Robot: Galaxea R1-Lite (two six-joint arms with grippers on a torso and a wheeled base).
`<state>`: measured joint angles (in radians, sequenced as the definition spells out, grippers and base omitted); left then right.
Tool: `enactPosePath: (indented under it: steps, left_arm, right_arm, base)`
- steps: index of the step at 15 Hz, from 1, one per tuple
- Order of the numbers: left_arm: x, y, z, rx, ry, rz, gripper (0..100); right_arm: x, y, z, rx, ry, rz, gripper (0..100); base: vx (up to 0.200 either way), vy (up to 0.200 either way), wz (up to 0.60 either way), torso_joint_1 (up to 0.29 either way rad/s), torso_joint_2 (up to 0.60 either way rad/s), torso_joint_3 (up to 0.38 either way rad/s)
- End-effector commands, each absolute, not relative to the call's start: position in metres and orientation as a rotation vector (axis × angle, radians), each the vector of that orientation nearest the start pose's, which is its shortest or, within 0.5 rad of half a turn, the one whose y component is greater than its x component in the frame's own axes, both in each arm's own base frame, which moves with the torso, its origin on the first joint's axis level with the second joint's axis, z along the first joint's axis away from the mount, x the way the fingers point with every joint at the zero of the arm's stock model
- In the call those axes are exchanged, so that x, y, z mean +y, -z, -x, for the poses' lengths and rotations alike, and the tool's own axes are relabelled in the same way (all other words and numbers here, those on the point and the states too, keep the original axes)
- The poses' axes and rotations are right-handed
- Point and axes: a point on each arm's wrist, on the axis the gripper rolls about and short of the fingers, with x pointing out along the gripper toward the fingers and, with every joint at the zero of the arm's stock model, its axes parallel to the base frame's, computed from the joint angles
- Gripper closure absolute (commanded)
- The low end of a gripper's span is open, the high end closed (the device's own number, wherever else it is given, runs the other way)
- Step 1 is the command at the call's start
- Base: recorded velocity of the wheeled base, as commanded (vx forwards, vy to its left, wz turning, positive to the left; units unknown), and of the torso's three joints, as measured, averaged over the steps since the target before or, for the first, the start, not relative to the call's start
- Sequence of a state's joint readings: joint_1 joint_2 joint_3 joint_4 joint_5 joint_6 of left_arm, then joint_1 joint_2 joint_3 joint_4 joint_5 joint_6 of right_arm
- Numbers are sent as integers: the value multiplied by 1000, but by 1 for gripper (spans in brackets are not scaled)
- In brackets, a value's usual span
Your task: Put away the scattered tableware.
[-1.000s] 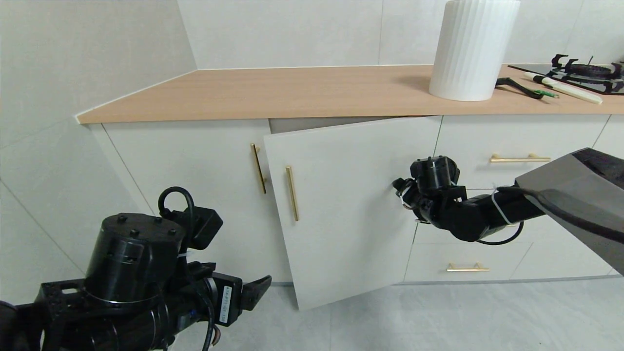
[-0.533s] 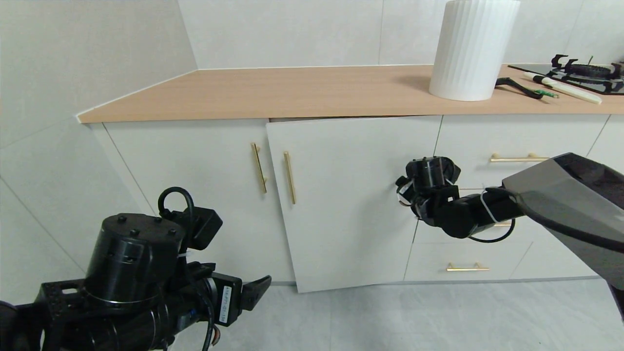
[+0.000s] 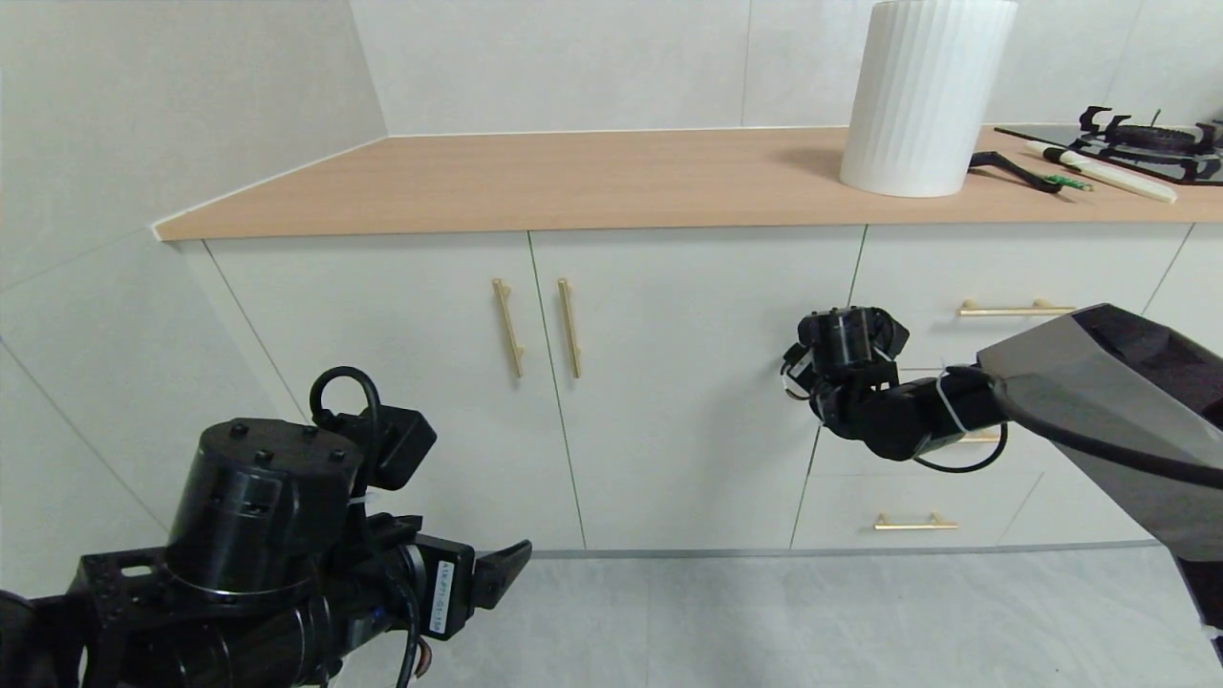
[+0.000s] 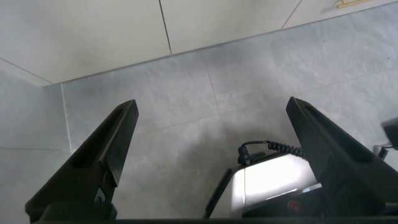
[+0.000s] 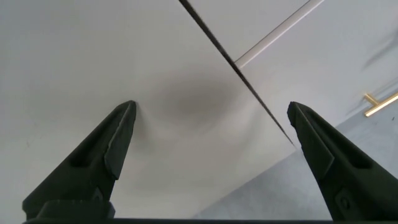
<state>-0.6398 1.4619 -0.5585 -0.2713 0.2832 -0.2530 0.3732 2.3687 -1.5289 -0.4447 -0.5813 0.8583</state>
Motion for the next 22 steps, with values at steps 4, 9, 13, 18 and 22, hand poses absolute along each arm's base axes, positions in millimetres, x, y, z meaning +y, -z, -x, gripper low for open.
enactPosePath:
  steps: [4, 9, 13, 18, 22]
  left_arm:
    - [-124, -148, -178, 606, 268, -39, 0]
    - [-121, -157, -173, 569, 277, -21, 0]
    - [-92, -197, -146, 381, 253, 78, 0]
    - [-27, -207, -75, 153, 105, 101, 0]
    - [9, -184, 3, 78, 72, -32, 0]
  right_arm:
    - [163, -101, -446, 221, 338, -673, 0]
    - [155, -158, -401, 182, 285, -642, 0]
    - [106, -244, -279, 55, 223, -507, 0]
    - [31, -231, -117, -96, 210, -217, 0]
    - [-5, -198, -20, -179, 209, -66, 0]
  base:
    - [0, 0, 0, 0, 0, 0]
    - [0, 0, 0, 0, 0, 0]
    - [0, 0, 0, 0, 0, 0]
    - [0, 0, 0, 0, 0, 0]
    - [0, 0, 0, 0, 0, 0]
